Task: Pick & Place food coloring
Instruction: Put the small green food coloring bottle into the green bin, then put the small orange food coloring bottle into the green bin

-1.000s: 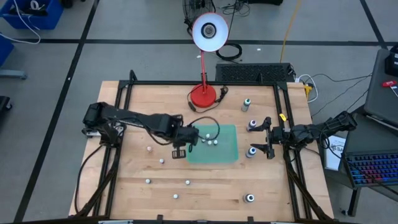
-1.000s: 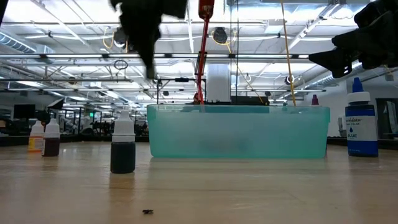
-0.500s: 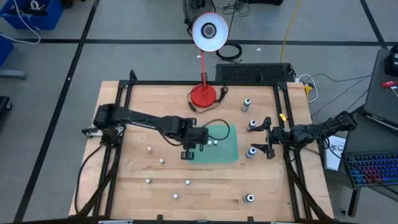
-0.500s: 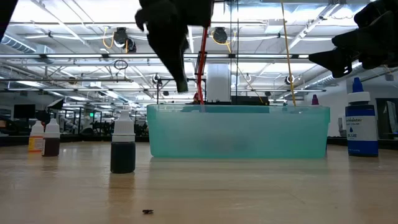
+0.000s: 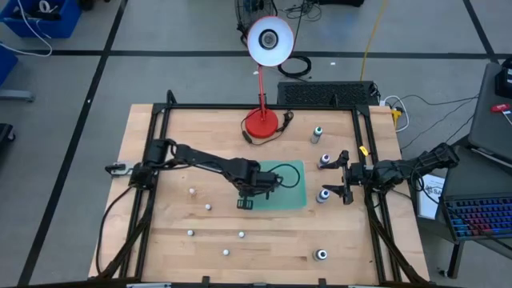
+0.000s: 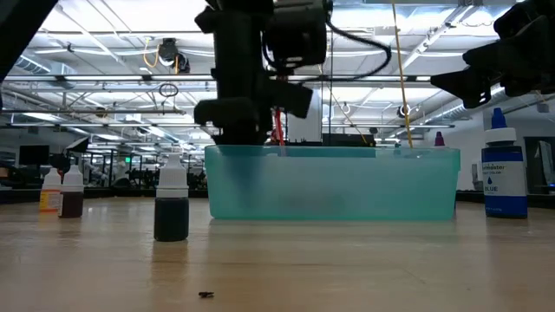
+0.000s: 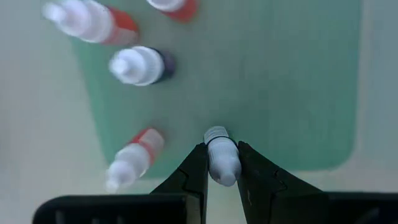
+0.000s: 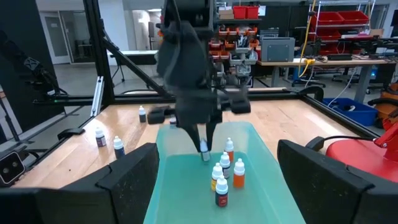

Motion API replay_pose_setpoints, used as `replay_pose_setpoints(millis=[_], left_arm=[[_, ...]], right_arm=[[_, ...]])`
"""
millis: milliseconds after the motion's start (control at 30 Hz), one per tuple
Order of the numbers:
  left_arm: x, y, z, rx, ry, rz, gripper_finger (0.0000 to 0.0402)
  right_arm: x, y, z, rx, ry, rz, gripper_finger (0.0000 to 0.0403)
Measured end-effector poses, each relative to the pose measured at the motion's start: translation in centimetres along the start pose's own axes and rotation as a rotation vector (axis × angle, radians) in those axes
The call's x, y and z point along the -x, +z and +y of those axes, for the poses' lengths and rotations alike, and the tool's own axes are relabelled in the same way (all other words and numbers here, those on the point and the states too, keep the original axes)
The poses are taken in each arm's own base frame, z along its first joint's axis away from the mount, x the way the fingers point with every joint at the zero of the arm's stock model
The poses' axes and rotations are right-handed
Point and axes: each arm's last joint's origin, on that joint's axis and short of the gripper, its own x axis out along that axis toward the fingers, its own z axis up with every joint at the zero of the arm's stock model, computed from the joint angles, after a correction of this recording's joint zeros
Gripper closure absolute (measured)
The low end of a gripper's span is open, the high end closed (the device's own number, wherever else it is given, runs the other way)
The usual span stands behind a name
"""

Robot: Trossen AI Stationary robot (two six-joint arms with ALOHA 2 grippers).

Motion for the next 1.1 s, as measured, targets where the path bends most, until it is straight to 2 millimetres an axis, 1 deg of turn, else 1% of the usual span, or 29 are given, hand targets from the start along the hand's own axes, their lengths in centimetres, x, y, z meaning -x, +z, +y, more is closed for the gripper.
replay_pose_setpoints(millis=[133,200,300,400,500,600,733,833,933,1000,1100], left_arm=[[-0.4,0.3,0.2,0.006,-0.022,-0.016,0.0342],[-0.4,0.3,0.2,0.009,-0.021,-0.017,0.0333],[-0.3,0.2,0.2,0.010,-0.017,-0.015,0.0293],[0.2,0.2,0.2,0.015,-0.017,-0.027,0.0252],[1.1,0.0,0.3,0.016,-0.016,-0.045,0.0223],[2.5,-0.1,0.4,0.034,-0.014,-0.073,0.0204],[5.4,-0.9,0.7,0.072,-0.015,-0.124,0.0189],[7.8,-2.5,0.9,0.167,-0.017,-0.082,0.0188],[9.8,-5.1,0.5,0.291,0.038,-0.018,0.0194],[10.3,-7.4,-0.2,0.377,0.110,0.005,0.0199],[10.0,-10.9,-1.2,0.532,0.136,0.023,0.0208]], right_arm=[[0.0,0.0,0.0,0.000,0.000,0.000,0.0089],[0.0,0.0,0.0,0.000,0.000,0.000,0.0089],[0.0,0.0,0.0,0.000,0.000,0.000,0.0089],[0.0,0.0,0.0,0.000,0.000,0.000,0.0090],[0.0,0.0,0.0,0.000,0.000,0.000,0.0089],[0.0,0.0,0.0,0.000,0.000,0.000,0.0089],[0.0,0.0,0.0,0.000,0.000,0.000,0.0089],[0.0,0.0,0.0,0.000,0.000,0.000,0.0090],[0.0,0.0,0.0,0.000,0.000,0.000,0.0089],[0.0,0.0,0.0,0.000,0.000,-0.001,0.0090],[0.0,0.0,0.0,0.000,0.000,-0.001,0.0089]])
